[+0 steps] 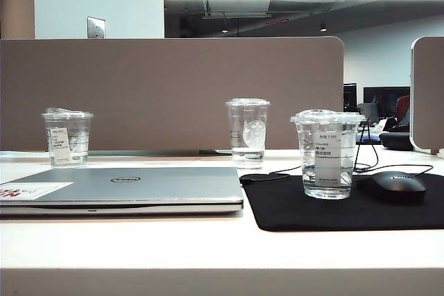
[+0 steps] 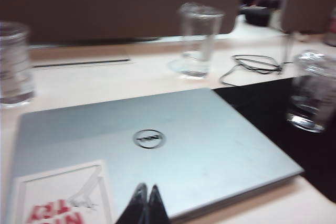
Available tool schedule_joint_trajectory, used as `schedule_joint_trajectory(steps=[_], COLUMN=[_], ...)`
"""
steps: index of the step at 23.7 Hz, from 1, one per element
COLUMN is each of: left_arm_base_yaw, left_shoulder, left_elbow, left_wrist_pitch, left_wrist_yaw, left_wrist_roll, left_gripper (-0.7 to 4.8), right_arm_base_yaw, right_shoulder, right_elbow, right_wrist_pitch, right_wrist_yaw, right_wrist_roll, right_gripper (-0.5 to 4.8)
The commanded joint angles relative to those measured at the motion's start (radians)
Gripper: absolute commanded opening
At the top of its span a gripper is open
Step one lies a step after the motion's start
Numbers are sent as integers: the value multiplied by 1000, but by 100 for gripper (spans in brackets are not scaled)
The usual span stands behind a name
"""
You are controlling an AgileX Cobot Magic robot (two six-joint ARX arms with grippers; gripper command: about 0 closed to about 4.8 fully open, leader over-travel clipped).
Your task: Pick up the coffee cup on the middle and place it on the right side of the laptop.
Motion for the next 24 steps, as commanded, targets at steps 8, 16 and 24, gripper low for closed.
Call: schedule_joint_trajectory(steps=[8, 16, 24], left_arm_base_yaw=[208, 336, 359], left_shoulder=[-2, -2, -2], left_elbow=[3, 3, 4], left_wrist_pitch=[16, 12, -5], left_wrist_yaw=[51, 103, 32], left_wrist_roll=[103, 126, 110], left_gripper=[-6, -6, -6], right_arm_base_yaw=[0, 0, 0], right_shoulder=[-1, -1, -1], right_elbow=[-271, -412, -412], right_wrist_pitch=[319, 430, 421], right_wrist_yaw=[140, 211, 345], right_wrist_roll=[8, 8, 8], right_gripper=[-5, -5, -5])
